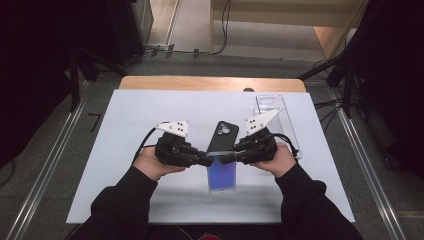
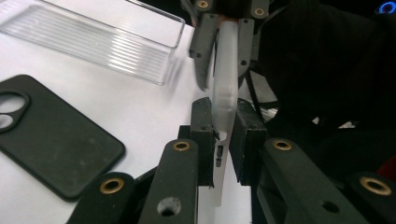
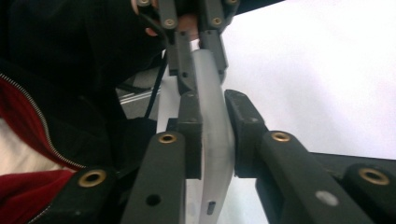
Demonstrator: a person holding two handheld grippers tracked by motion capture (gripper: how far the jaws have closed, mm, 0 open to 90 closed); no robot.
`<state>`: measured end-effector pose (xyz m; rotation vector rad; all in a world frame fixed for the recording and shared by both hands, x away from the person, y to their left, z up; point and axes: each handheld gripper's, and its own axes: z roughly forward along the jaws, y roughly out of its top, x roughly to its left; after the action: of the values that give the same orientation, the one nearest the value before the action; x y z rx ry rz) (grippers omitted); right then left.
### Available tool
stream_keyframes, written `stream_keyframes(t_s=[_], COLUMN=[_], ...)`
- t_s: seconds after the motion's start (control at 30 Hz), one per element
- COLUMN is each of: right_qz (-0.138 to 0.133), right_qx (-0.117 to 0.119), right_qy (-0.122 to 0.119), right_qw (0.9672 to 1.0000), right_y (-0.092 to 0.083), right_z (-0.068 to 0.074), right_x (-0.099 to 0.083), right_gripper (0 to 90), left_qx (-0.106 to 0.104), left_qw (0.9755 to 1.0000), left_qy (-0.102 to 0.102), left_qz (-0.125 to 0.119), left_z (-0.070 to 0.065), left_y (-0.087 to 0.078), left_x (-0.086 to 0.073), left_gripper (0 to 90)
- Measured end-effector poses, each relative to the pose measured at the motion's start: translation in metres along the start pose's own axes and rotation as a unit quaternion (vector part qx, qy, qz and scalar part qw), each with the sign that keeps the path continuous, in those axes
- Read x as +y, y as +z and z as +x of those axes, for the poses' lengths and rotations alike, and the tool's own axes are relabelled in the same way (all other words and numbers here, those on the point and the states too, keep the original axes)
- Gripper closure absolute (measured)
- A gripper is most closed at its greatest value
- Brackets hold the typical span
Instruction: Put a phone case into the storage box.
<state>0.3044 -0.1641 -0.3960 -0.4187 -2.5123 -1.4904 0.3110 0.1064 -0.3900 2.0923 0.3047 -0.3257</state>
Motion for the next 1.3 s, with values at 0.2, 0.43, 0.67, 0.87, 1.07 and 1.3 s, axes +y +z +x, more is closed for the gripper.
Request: stream_keyframes(t_s=[0.2, 0.43, 0.67, 0.87, 1.07, 1.3], right_qz=[-0.022, -0.034, -0.039, -0.074, -0.085, -0.09], right_qx=[-0.017, -0.058, -0.079, -0.11, -0.146, -0.186], right_qy=[0.004, 0.022, 0.027, 0.056, 0.08, 0.103], right_qw=[0.9996, 0.9975, 0.9957, 0.9896, 0.9824, 0.9729], right_y=[-0.006, -0.01, -0.008, -0.003, 0.0, 0.007], right_z=[0.001, 0.001, -0.001, -0.004, -0.002, 0.002], right_x=[0.0, -0.001, -0.004, -0.007, -0.008, -0.007], right_gripper=[56.3, 36.0, 24.1, 0.0, 0.0, 0.0], left_qx=[0.008, 0.038, 0.08, 0.12, 0.152, 0.188], left_qw=[1.0, 0.9987, 0.9947, 0.9879, 0.9817, 0.9731], left_qy=[0.003, -0.034, -0.063, -0.098, -0.112, -0.127], left_qz=[-0.003, -0.004, -0.008, -0.012, -0.028, -0.04], left_z=[-0.001, 0.005, 0.006, 0.008, 0.007, 0.005], left_y=[-0.005, -0.014, -0.02, -0.024, -0.029, -0.033], left_x=[0.0, 0.0, 0.001, 0.002, 0.004, 0.006], left_gripper=[81.8, 81.7, 81.7, 81.6, 81.5, 81.5])
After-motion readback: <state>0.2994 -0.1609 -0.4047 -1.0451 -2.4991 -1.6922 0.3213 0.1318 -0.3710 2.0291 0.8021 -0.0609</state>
